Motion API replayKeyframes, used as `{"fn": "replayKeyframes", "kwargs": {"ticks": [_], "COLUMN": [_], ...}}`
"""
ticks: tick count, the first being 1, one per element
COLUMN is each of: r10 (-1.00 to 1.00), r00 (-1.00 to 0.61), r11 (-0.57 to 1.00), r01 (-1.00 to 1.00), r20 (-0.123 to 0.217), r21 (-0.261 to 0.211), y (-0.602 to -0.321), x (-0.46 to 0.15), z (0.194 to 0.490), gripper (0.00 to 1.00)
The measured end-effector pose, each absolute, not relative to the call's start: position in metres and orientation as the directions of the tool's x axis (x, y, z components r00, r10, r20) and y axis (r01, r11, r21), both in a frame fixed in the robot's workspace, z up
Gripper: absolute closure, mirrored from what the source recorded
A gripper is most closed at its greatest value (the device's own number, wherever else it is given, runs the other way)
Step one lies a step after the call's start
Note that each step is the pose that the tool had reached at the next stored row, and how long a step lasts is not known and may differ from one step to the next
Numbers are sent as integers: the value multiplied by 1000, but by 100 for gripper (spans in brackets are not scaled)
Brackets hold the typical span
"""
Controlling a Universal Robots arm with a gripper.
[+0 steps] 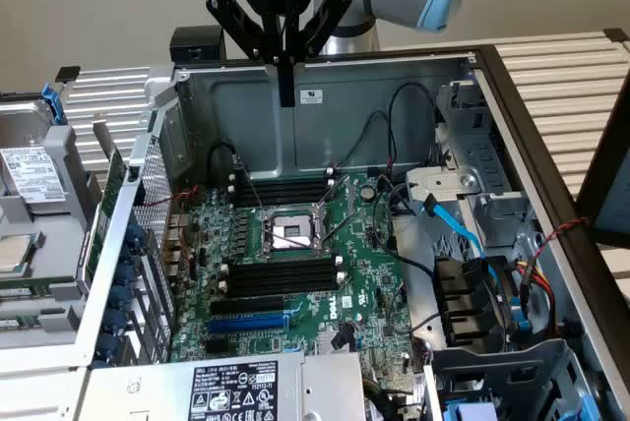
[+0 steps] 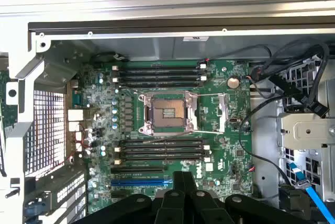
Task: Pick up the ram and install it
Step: 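Reach for the ram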
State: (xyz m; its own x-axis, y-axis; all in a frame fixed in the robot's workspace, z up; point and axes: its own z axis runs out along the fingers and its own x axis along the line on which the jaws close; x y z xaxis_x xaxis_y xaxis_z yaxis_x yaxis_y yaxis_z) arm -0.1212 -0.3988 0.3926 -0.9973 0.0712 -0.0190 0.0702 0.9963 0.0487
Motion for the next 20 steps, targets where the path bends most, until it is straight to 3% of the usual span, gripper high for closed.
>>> {"fn": "replayKeyframes", "kwargs": {"ticks": [20], "r10": [71], "r00": [-997], "r11": [996], "r01": [70], "r20": [-19], "r21": [49], "y": [-399], "x": [-122], "z": [393], "gripper": [90]}}
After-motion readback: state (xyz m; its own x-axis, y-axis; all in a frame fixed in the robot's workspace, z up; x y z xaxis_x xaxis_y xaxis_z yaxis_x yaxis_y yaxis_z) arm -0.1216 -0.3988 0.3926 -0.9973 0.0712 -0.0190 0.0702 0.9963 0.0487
